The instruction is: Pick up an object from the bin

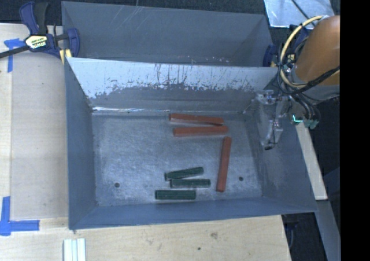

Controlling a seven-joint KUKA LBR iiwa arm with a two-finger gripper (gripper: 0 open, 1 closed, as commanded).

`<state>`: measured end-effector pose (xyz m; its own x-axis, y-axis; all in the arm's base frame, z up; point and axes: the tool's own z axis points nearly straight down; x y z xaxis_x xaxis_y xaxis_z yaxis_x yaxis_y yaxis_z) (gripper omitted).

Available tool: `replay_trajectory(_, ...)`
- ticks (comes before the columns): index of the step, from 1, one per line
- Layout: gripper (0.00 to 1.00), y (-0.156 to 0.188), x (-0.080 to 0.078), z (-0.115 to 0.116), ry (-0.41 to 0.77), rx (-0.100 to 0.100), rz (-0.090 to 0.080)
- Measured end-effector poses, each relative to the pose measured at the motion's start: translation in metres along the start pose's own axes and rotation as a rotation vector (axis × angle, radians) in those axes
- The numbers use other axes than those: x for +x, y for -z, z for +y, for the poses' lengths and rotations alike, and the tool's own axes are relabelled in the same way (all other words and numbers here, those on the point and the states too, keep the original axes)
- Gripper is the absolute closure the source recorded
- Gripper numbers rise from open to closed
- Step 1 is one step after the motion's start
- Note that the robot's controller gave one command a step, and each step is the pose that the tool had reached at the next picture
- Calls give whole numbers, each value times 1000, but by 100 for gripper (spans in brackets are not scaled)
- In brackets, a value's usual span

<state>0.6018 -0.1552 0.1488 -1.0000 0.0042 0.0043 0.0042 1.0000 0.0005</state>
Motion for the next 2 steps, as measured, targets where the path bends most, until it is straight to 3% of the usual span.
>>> replay_trajectory(1, 0, 5, -2, 1, 4, 2, -8)
replay_trajectory(2, 0, 0, 28, 37, 287, 3, -9)
